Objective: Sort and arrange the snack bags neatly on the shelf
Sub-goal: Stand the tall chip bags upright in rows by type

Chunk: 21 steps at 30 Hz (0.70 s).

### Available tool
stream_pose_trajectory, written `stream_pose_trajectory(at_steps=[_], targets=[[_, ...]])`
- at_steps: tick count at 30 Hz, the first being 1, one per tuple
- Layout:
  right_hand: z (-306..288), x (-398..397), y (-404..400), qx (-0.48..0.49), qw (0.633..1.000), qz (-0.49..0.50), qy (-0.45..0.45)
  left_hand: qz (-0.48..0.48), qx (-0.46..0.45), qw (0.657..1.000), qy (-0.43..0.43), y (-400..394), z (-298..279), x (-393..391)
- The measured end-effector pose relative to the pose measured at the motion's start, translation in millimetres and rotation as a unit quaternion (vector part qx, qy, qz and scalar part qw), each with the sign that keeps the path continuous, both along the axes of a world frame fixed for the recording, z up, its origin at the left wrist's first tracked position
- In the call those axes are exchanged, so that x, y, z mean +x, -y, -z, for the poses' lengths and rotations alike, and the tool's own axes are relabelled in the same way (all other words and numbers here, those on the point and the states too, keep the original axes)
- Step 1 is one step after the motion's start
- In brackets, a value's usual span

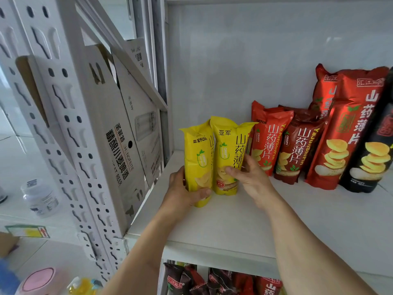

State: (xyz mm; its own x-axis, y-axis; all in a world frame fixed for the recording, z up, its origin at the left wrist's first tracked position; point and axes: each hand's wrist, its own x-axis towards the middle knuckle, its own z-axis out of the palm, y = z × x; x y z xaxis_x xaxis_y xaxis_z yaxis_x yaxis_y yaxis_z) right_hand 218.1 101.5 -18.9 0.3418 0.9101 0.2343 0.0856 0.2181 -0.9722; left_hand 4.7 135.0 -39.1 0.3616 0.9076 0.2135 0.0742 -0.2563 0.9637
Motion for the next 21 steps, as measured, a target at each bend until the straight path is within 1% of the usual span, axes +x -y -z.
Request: stream_pose_trajectory(at_steps=[7, 10, 12, 18, 21], targets=[[7.0, 9.0, -1.8, -0.014, 1.000, 0.002, -0.027, 0.027, -0.055, 0.998, 0.029, -13.4, 6.2, -16.8], [5.3, 12.2, -7.9, -0.013, 1.000, 0.013, -0.020, 0.053, -0.075, 0.995, 0.045, -15.0, 4.8, -18.4], [5.7, 15.6, -12.5, -0.011, 1.000, 0.021, -0.013, 0.069, -0.081, 0.993, 0.050, -15.4, 4.4, -20.2], [6.7, 20.8, -25.4, 0.002, 0.999, 0.029, -0.037, 0.085, -0.082, 0.992, 0.044, -16.5, 4.7, -18.5], [1.6, 16.0, -28.7, 0.004, 0.999, 0.008, -0.048, 0.098, -0.079, 0.992, 0.030, -17.7, 0.4, -11.1]])
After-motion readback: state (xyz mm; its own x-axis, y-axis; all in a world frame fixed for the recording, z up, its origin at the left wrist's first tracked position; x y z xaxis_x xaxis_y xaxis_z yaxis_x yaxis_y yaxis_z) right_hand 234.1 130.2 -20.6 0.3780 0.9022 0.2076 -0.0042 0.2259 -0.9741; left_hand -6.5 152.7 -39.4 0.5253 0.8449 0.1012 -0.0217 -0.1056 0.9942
